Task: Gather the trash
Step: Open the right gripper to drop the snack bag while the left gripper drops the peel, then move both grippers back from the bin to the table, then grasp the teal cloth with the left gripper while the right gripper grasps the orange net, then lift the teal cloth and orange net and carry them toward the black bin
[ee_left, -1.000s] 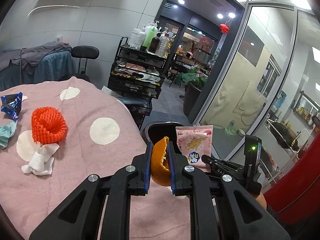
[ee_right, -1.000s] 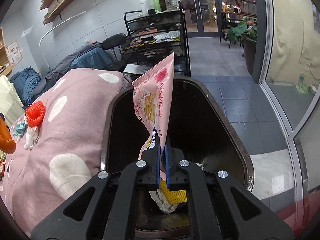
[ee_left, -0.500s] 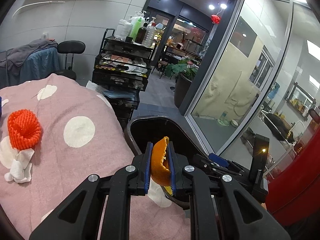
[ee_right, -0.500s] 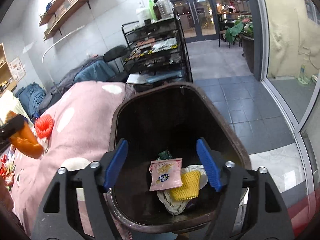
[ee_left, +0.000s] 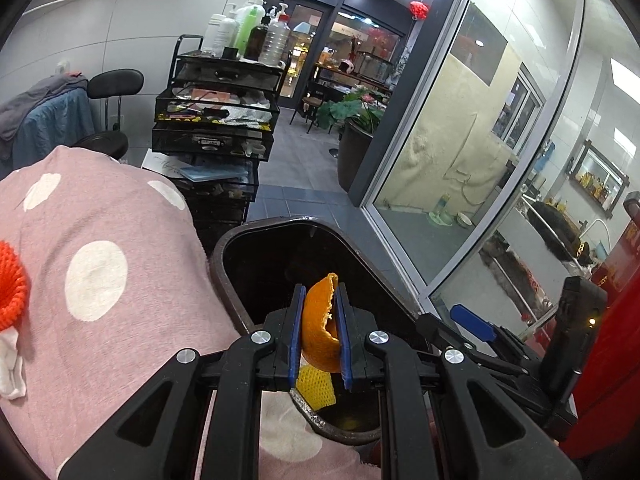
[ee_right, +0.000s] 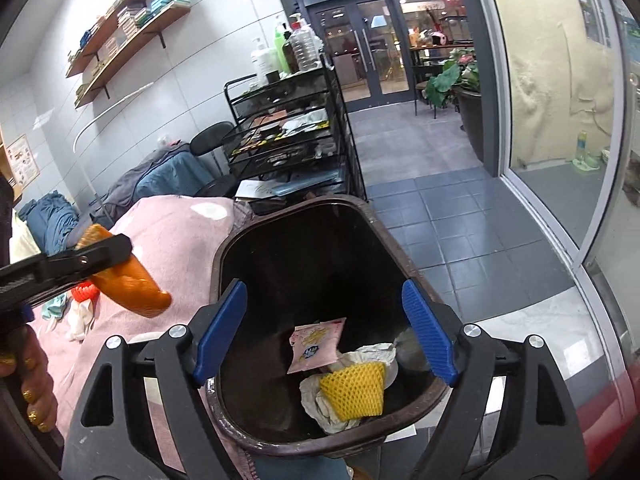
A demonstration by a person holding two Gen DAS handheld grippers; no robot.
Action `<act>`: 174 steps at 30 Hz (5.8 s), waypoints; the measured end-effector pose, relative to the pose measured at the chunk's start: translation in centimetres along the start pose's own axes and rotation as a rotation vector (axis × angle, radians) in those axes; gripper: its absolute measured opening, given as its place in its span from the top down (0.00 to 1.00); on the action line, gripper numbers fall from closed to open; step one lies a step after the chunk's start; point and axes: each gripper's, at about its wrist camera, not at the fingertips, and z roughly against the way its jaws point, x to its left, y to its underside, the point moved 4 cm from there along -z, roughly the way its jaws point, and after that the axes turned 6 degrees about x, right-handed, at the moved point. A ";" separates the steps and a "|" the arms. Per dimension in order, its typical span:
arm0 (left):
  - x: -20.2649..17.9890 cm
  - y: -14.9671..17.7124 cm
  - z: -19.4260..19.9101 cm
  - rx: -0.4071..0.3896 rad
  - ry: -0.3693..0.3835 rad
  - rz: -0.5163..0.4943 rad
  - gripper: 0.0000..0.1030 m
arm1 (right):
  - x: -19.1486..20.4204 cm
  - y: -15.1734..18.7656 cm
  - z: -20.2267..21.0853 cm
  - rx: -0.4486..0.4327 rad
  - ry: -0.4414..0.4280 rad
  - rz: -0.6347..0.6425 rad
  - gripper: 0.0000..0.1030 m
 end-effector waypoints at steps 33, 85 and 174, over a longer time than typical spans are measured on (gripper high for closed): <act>-2.5 0.4 -1.1 -0.008 -0.043 -0.106 0.12 | -4.2 -0.4 0.8 -0.029 0.036 -0.168 0.11; 19.5 11.3 18.8 -0.201 -0.468 0.294 0.06 | 24.7 0.0 -3.0 0.242 -0.480 0.370 0.10; 5.4 6.0 11.4 -0.185 -0.145 0.094 0.84 | 9.9 -1.5 0.6 0.088 -0.323 0.125 0.73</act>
